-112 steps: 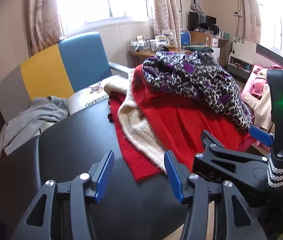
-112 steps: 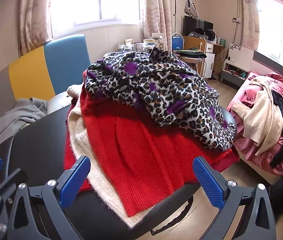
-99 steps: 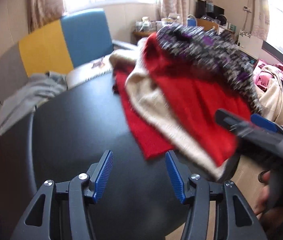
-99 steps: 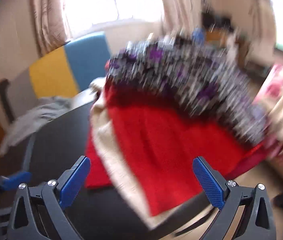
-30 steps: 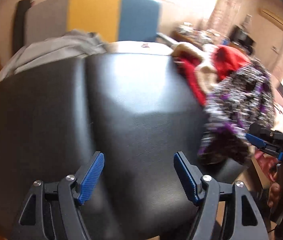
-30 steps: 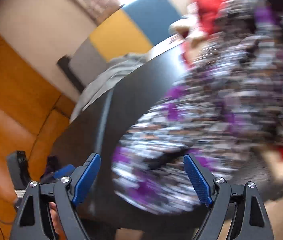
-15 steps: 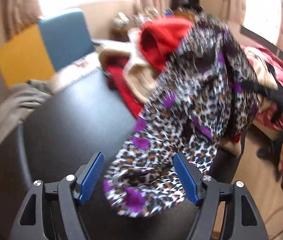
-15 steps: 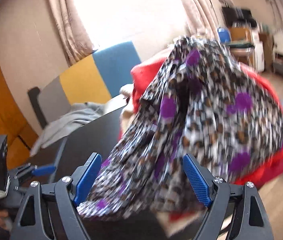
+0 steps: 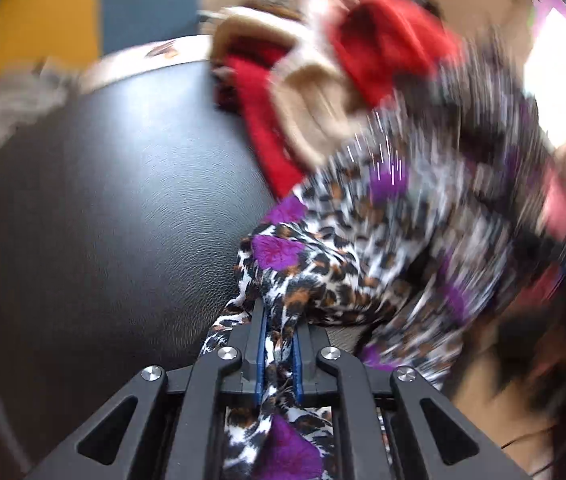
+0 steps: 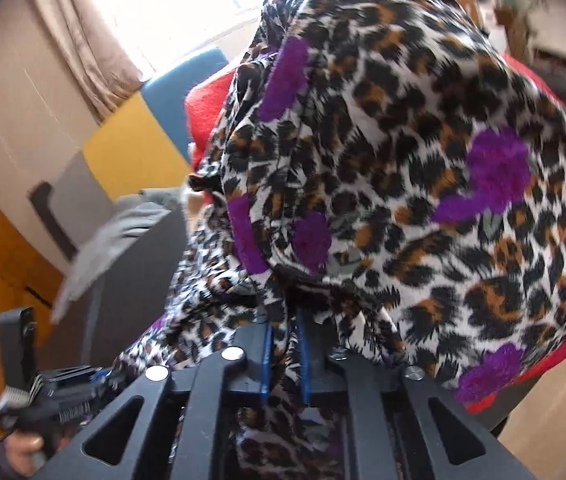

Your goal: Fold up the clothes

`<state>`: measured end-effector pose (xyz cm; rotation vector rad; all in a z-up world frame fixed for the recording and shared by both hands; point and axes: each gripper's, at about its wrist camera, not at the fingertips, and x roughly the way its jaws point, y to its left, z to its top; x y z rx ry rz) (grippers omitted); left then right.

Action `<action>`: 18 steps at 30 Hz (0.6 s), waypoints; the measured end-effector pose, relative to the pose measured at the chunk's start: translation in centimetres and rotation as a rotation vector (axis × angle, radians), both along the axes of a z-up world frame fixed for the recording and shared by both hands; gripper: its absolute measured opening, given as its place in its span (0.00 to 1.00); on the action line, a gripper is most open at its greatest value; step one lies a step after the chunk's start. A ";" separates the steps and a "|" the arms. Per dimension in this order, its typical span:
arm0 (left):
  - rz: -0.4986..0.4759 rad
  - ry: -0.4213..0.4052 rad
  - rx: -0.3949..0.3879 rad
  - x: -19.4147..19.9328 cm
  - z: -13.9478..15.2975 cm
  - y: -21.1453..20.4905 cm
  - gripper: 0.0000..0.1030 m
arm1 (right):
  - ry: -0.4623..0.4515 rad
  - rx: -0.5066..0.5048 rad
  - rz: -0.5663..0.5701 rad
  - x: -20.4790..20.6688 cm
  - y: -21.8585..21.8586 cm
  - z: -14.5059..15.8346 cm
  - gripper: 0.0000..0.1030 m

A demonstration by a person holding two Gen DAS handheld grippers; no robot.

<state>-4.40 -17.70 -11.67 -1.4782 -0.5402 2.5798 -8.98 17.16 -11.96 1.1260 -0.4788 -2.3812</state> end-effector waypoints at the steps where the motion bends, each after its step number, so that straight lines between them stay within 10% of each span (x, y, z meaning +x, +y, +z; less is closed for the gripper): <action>1: 0.055 0.012 0.071 1.0 0.3 -1.7 0.08 | -0.018 -0.031 0.022 0.3 0.1 -0.1 0.05; 8: 0.339 0.067 0.301 10.2 2.5 -13.4 0.08 | -0.160 -0.305 0.352 5.8 -7.1 -1.6 0.04; 18: 0.660 -0.063 0.104 23.4 1.5 -24.8 0.11 | -0.361 -0.213 0.811 16.3 -19.2 -2.7 0.15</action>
